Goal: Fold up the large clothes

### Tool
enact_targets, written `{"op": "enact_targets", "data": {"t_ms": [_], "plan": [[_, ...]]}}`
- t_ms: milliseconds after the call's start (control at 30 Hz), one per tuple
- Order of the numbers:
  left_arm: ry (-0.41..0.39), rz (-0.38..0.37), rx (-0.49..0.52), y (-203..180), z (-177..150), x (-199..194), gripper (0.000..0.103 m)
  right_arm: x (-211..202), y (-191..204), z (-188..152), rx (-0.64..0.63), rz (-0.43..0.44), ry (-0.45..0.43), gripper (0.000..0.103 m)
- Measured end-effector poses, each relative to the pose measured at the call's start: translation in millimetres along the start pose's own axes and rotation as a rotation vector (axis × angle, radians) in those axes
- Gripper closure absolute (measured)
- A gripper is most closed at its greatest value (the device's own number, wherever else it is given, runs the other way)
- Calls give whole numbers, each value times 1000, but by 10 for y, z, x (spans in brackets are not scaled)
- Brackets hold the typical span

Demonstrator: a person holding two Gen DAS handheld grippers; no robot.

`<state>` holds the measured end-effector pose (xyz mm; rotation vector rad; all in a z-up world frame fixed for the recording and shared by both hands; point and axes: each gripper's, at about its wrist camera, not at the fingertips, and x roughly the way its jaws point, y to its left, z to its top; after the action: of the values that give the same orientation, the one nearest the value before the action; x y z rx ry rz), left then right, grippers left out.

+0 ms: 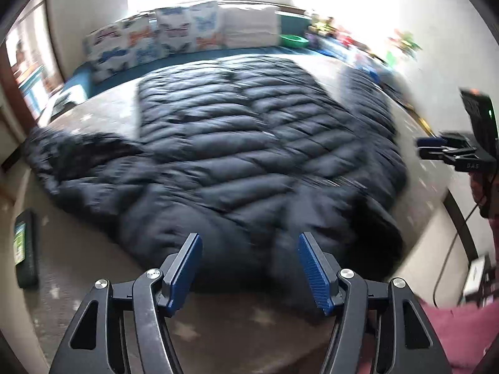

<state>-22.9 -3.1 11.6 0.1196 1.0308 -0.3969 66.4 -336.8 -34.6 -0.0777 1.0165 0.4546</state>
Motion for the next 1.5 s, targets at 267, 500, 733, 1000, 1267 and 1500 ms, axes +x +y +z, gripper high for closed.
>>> {"op": "enact_targets", "data": {"t_ms": [267, 500, 733, 1000, 1267, 1500], "plan": [[40, -43, 130, -655, -330, 320, 35, 244, 1081, -337, -216, 199, 57, 57], [66, -33, 192, -761, -440, 579, 83, 640, 1392, -436, -335, 1, 95, 60], [49, -125, 216, -781, -385, 454, 94, 288, 1259, -428, -368, -73, 50, 93], [130, -198, 247, -856, -391, 693, 93, 319, 1169, -492, -376, -10, 175, 94], [59, -201, 231, -483, -59, 188, 87, -49, 1015, -174, -321, 71, 97, 93], [-21, -158, 164, -257, 462, 38, 87, 337, 406, 205, -105, 38, 30, 83]]}}
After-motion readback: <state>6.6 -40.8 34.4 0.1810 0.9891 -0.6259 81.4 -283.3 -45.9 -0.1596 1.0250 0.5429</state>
